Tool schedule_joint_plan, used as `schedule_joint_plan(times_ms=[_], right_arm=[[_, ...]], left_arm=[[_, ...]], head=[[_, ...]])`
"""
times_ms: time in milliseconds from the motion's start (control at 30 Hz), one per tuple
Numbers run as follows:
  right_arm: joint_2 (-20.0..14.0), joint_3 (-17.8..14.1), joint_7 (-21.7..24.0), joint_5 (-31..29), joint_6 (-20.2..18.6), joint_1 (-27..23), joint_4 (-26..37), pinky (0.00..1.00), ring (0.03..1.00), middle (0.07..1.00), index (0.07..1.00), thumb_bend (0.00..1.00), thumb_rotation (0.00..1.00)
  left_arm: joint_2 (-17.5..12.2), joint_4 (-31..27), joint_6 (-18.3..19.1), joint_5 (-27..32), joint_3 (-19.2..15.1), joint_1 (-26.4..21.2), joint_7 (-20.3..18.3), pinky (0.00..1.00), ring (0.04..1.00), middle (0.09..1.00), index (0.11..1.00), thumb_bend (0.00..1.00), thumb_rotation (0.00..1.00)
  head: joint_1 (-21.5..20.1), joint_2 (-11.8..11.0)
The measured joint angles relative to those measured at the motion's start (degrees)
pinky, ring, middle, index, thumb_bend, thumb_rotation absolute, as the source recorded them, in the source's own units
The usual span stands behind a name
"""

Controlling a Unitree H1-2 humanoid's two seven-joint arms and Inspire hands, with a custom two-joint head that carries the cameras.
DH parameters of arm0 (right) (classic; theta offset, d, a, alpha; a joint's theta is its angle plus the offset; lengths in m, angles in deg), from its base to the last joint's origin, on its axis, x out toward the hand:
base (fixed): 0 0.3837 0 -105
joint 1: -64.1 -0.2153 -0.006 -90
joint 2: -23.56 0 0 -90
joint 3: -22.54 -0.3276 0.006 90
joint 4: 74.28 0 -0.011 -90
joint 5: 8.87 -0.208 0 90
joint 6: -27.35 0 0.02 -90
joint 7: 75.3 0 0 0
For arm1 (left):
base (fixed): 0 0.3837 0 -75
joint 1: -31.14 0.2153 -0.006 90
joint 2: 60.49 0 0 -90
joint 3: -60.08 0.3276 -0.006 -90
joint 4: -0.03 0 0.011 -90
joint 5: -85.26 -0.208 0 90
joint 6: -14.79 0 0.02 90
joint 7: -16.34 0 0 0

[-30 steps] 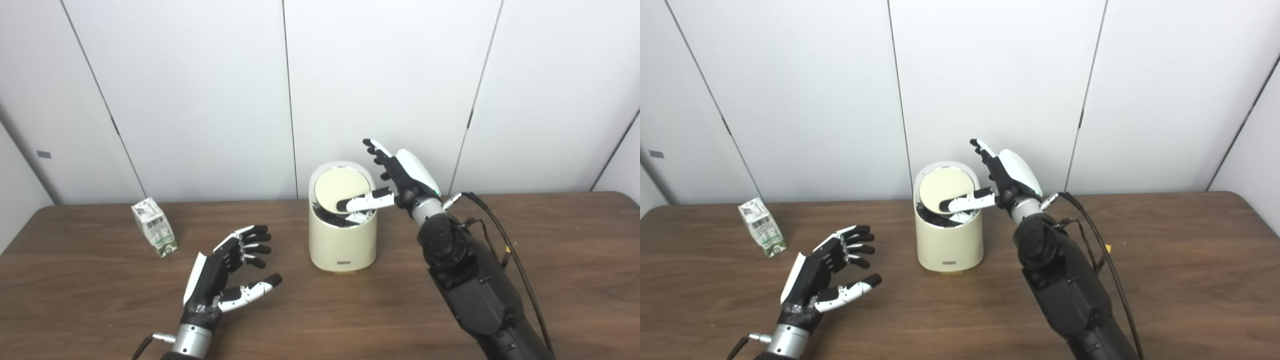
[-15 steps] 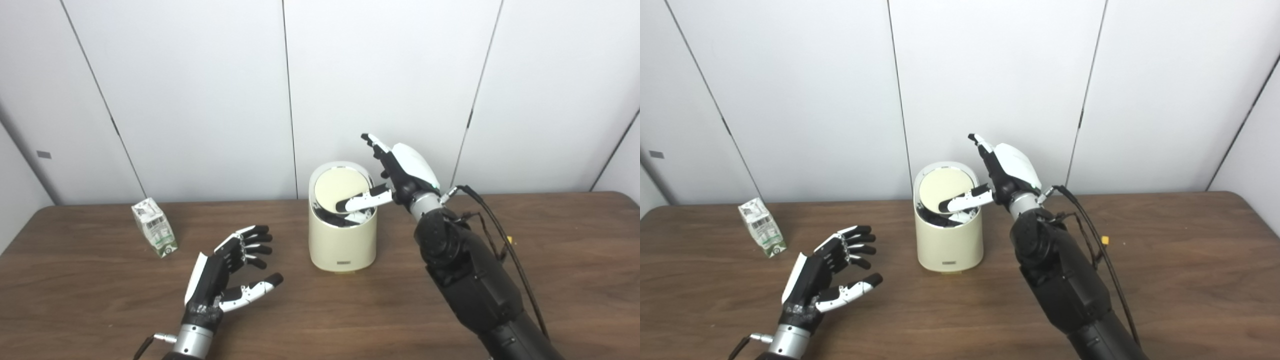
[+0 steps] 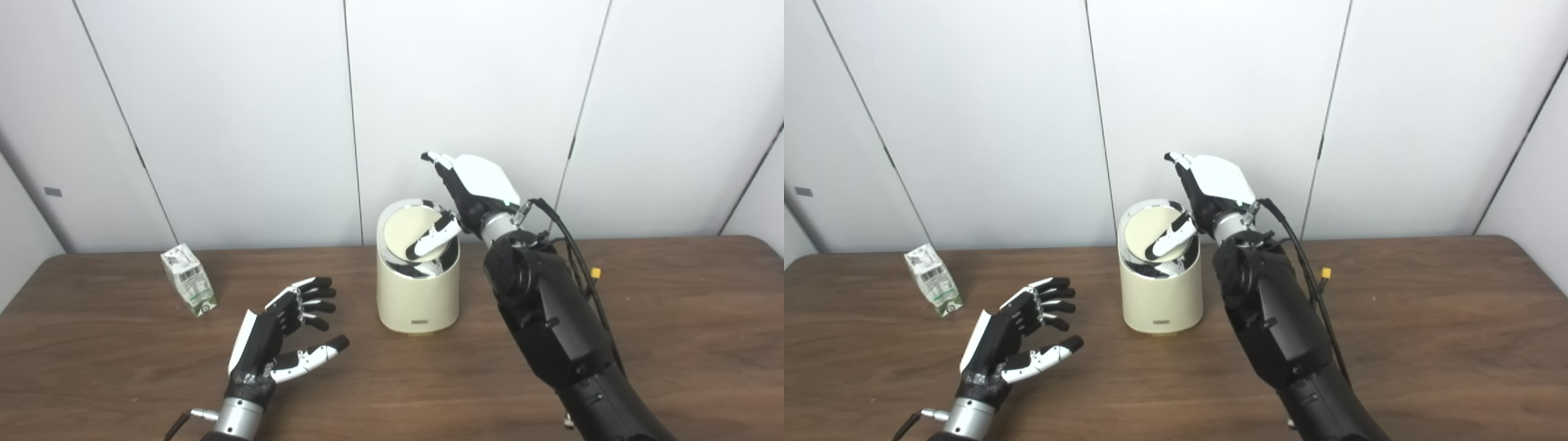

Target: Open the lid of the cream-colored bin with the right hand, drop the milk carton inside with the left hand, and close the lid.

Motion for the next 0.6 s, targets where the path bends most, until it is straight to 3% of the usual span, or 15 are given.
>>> schedule_joint_plan(times_ms=[167, 267, 367, 500, 600], right_arm=[[0.6, -1.7, 0.6, -1.4, 0.0, 0.9, 1.7, 0.6, 0.817, 0.921, 0.901, 0.82, 0.16], [0.6, -3.6, 0.9, -5.4, -0.6, 2.6, 3.9, 0.66, 0.856, 0.911, 0.897, 0.8, 0.21], [0.4, -6.0, 1.0, -11.9, -0.6, 5.5, 6.7, 0.65, 0.833, 0.894, 0.882, 0.79, 0.2], [-2.3, -8.7, 0.4, -21.0, 3.7, 7.9, 8.1, 0.63, 0.808, 0.882, 0.871, 0.79, 0.21], [-4.4, -10.7, -2.5, -25.2, 6.3, 8.9, 8.9, 0.59, 0.774, 0.855, 0.85, 0.78, 0.18]], left_arm=[[0.0, -0.6, 0.0, 0.0, 0.0, 0.1, 0.0, 0.55, 0.665, 0.735, 0.787, 0.68, 0.04], [0.0, -0.6, 0.0, 0.1, 0.0, 0.1, 0.0, 0.55, 0.668, 0.736, 0.786, 0.68, 0.02], [-0.1, -0.6, 0.0, 0.1, -0.1, 0.1, 0.0, 0.55, 0.668, 0.738, 0.789, 0.68, 0.04], [-0.1, -0.6, 0.0, 0.0, -0.1, 0.1, 0.0, 0.55, 0.669, 0.738, 0.788, 0.68, 0.05], [-0.1, -0.6, 0.0, 0.0, -0.1, 0.1, 0.0, 0.55, 0.669, 0.735, 0.788, 0.68, 0.05]], head=[[-0.2, 0.1], [-0.1, -0.1], [-0.2, -0.2], [-0.1, -0.4], [-0.2, -0.4]])
